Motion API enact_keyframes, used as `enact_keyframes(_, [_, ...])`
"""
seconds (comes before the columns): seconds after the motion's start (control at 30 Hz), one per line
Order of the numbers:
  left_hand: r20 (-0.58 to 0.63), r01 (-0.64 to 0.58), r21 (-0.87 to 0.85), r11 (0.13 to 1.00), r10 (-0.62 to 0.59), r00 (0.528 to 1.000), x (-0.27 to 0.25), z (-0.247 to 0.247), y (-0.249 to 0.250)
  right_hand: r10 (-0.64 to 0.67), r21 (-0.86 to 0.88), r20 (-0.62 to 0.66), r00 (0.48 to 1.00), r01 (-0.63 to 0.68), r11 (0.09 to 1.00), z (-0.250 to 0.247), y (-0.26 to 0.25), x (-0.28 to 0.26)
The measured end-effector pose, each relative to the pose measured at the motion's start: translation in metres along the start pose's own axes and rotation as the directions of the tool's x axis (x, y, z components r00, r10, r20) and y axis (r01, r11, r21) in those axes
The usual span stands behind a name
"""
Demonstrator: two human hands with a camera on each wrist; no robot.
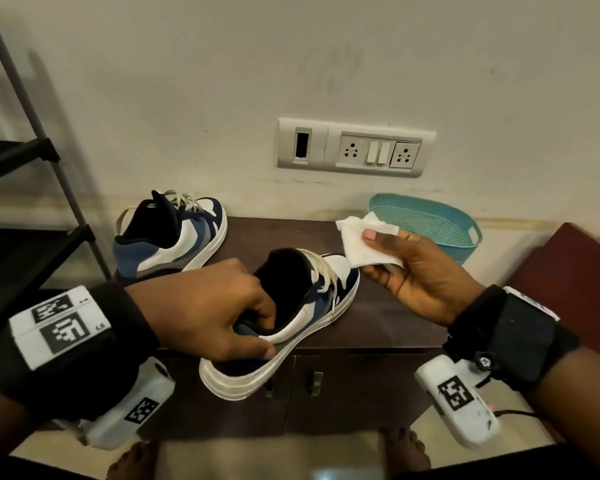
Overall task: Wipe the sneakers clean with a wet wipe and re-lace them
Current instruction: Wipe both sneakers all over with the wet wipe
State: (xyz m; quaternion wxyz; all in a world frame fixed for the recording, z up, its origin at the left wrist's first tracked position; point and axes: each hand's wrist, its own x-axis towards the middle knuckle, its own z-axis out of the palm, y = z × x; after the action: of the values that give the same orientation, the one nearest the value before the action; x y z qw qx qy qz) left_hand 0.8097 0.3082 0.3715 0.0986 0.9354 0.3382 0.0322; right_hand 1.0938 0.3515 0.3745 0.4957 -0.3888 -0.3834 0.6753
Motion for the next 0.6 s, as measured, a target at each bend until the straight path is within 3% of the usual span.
enact_keyframes(0.07, [0.01, 0.037, -0.028, 0.999, -0.037, 0.999, 0.003, -0.003, -0.001, -0.025, -0.004, -0.029, 0.999, 0.025, 1.0, 0.0, -0.003, 0.002])
enact_keyframes(0.17, [0.0, 0.136, -0.291, 0.947, -0.142, 0.99, 0.008, -0.014, -0.006, -0.11, -0.043, -0.133, 0.985, 0.105, 0.993, -0.002, -0.006, 0.01])
enact_keyframes(0.23, [-0.096, 0.156, -0.534, 0.831, -0.242, 0.965, 0.012, -0.021, -0.016, -0.206, -0.198, -0.202, 0.958, 0.166, 0.966, -0.002, -0.006, 0.016])
enact_keyframes(0.3, [-0.179, 0.146, -0.729, 0.668, -0.393, 0.902, 0.016, -0.026, -0.026, -0.335, -0.38, -0.231, 0.913, 0.232, 0.895, 0.001, -0.005, 0.018])
enact_keyframes(0.4, [-0.209, 0.019, -0.912, 0.41, -0.504, 0.838, 0.02, -0.028, -0.03, -0.537, -0.555, -0.137, 0.832, 0.385, 0.738, 0.013, -0.005, 0.017])
enact_keyframes(0.47, [-0.205, -0.063, -0.96, 0.272, -0.531, 0.822, 0.024, -0.03, -0.027, -0.607, -0.595, -0.036, 0.794, 0.471, 0.652, 0.026, -0.004, 0.016])
enact_keyframes(0.6, [-0.209, -0.15, -0.977, 0.151, -0.555, 0.805, 0.034, -0.033, -0.023, -0.613, -0.618, 0.081, 0.786, 0.522, 0.589, 0.048, 0.002, 0.012])
